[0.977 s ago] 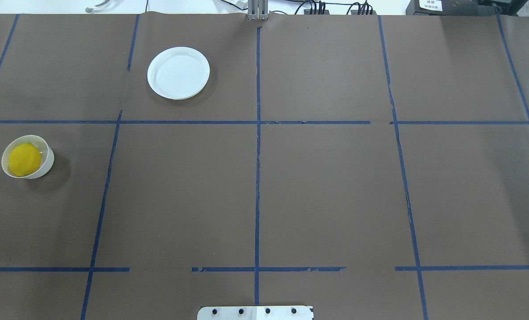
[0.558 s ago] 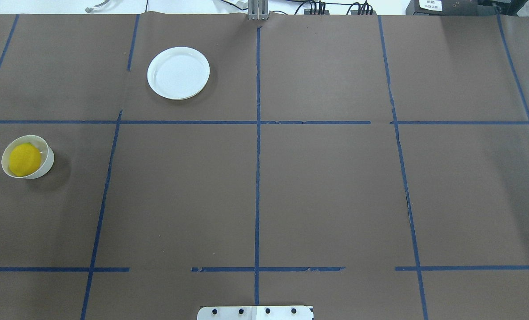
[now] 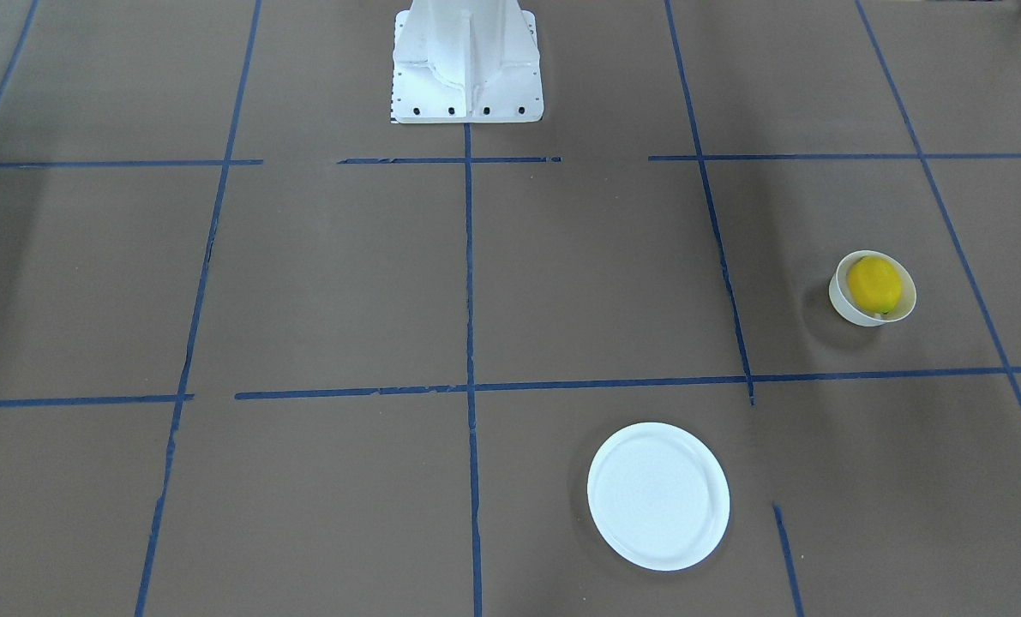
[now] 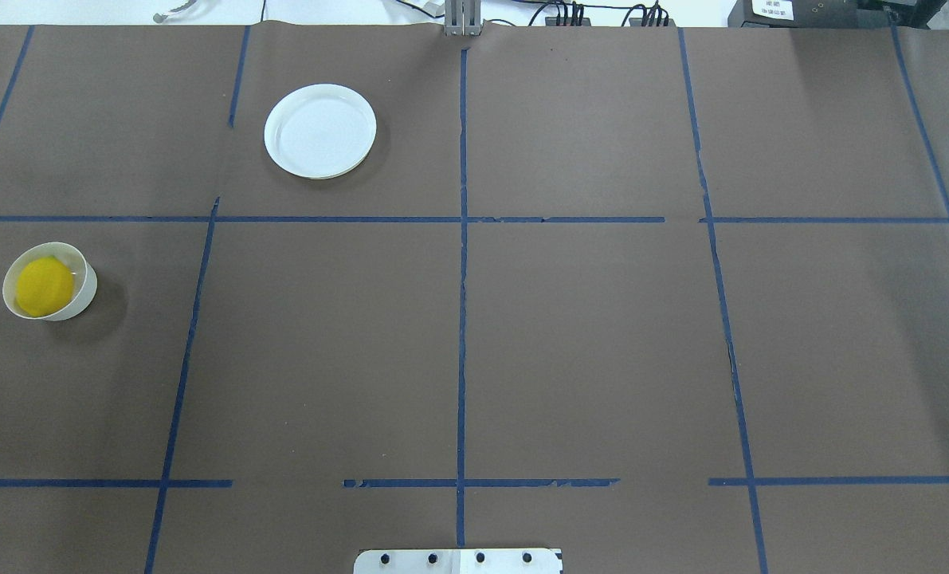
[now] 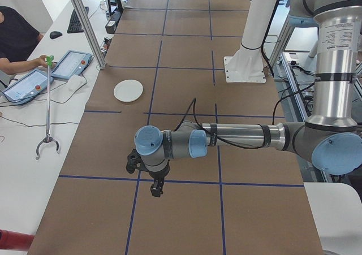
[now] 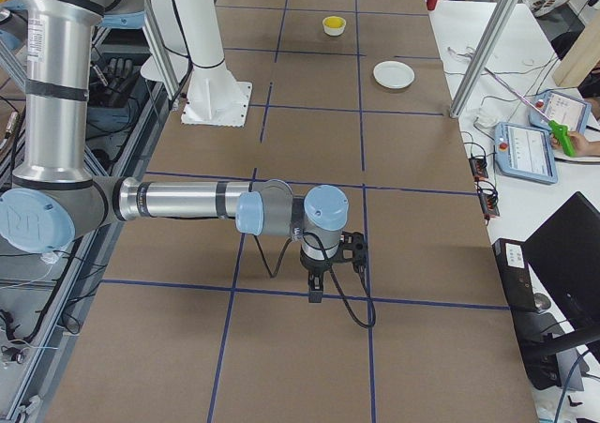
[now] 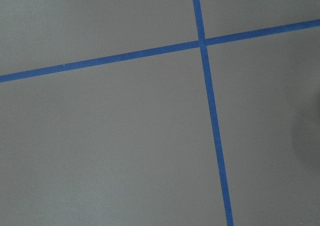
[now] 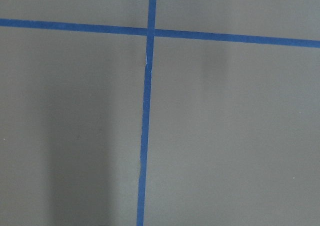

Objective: Move lemon from plate to bowl

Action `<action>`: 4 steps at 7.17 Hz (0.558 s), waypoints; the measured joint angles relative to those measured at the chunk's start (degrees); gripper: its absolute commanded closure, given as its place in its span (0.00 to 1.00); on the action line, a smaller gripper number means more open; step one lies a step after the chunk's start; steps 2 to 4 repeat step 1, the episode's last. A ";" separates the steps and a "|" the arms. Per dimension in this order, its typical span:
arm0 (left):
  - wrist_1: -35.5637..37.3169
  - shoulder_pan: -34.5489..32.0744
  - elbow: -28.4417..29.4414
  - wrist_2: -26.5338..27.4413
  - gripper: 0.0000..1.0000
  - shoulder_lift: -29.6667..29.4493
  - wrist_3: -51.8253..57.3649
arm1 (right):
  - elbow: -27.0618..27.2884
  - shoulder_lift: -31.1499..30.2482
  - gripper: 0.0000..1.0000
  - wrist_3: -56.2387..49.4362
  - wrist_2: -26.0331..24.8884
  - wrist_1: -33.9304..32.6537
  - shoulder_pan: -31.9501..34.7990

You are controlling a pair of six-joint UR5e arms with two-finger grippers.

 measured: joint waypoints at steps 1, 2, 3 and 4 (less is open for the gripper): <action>-0.05 0.00 0.01 -0.05 0.00 -0.05 0.00 | 0.00 0.00 0.00 0.00 0.00 0.00 0.00; -0.05 0.00 0.01 -0.05 0.00 -0.05 0.00 | 0.00 0.00 0.00 0.00 0.00 0.00 0.00; -0.05 0.00 0.01 -0.05 0.00 -0.05 0.00 | 0.00 0.00 0.00 0.00 0.00 0.00 0.00; -0.05 0.00 0.01 -0.05 0.00 -0.05 0.00 | 0.00 0.00 0.00 0.00 0.00 0.00 0.00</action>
